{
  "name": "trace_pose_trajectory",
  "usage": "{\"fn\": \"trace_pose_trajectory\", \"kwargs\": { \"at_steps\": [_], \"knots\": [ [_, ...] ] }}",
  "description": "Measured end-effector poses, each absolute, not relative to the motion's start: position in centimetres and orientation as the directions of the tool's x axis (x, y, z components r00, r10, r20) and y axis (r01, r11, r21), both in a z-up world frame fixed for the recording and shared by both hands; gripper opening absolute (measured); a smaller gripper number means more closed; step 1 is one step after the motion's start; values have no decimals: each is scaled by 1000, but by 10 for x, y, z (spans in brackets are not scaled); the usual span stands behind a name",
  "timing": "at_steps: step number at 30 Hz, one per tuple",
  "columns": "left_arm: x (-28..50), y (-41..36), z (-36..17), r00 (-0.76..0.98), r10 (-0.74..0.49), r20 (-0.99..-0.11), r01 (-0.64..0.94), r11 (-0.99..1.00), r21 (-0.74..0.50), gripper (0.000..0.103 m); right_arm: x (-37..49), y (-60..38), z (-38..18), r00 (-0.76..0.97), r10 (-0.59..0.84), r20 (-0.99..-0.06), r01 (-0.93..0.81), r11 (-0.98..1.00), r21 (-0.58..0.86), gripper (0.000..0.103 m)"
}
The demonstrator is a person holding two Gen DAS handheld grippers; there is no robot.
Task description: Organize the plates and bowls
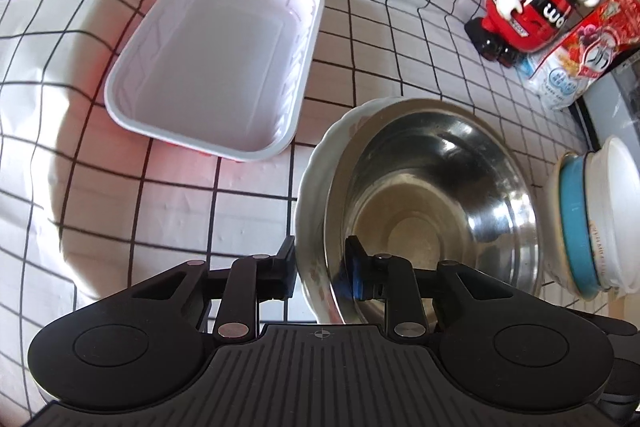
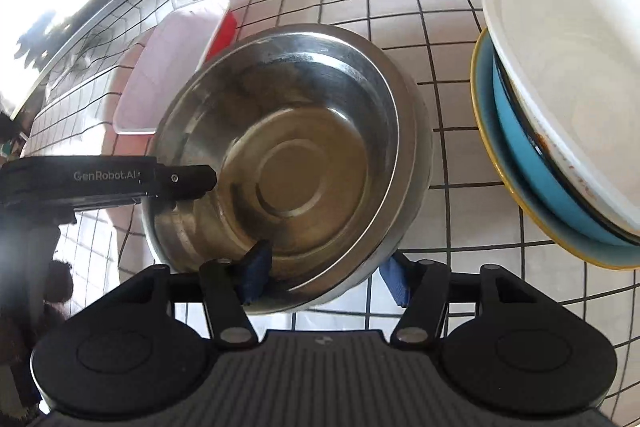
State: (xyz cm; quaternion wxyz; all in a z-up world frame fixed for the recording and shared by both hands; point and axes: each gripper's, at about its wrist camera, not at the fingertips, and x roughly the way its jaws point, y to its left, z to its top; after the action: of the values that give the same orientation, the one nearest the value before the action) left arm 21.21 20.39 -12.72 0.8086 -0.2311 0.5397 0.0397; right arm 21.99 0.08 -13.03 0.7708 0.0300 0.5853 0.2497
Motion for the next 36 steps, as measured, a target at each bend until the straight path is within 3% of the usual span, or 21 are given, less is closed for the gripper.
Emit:
{"fn": "trace_pose_trajectory", "kwargs": {
  "at_steps": [4, 11, 13, 15, 25, 31, 33, 36],
  "knots": [
    [199, 210, -106, 465, -158, -871, -339, 877, -340, 27, 216, -12, -113, 196, 444, -874, -393, 852, 345, 62],
    [179, 211, -67, 600, -113, -792, -397, 817, -418, 27, 192, -17, -63, 267, 557, -787, -612, 728, 307, 63],
    [180, 203, -58, 612, -104, -784, -403, 811, -423, 22, 196, -16, -53, 284, 572, -770, -646, 707, 287, 63],
    [181, 188, -47, 631, -82, -771, -393, 823, -410, 17, 205, -23, -42, 321, 575, -753, -655, 709, 262, 63],
    [218, 95, -12, 710, -98, -697, -300, 854, -425, 13, 262, -117, 3, 604, 533, -593, -617, 783, 75, 73],
    [244, 43, -5, 729, -108, -675, -203, 908, -365, 14, 299, -171, -15, 626, 475, -619, -572, 819, 50, 85],
    [255, 31, -4, 713, -134, -688, -177, 915, -362, 15, 310, -182, -28, 586, 483, -650, -565, 819, 98, 85],
    [270, 11, -5, 667, -70, -741, -204, 941, -272, 16, 327, -194, -52, 494, 516, -699, -550, 808, 208, 85]
  ]
}}
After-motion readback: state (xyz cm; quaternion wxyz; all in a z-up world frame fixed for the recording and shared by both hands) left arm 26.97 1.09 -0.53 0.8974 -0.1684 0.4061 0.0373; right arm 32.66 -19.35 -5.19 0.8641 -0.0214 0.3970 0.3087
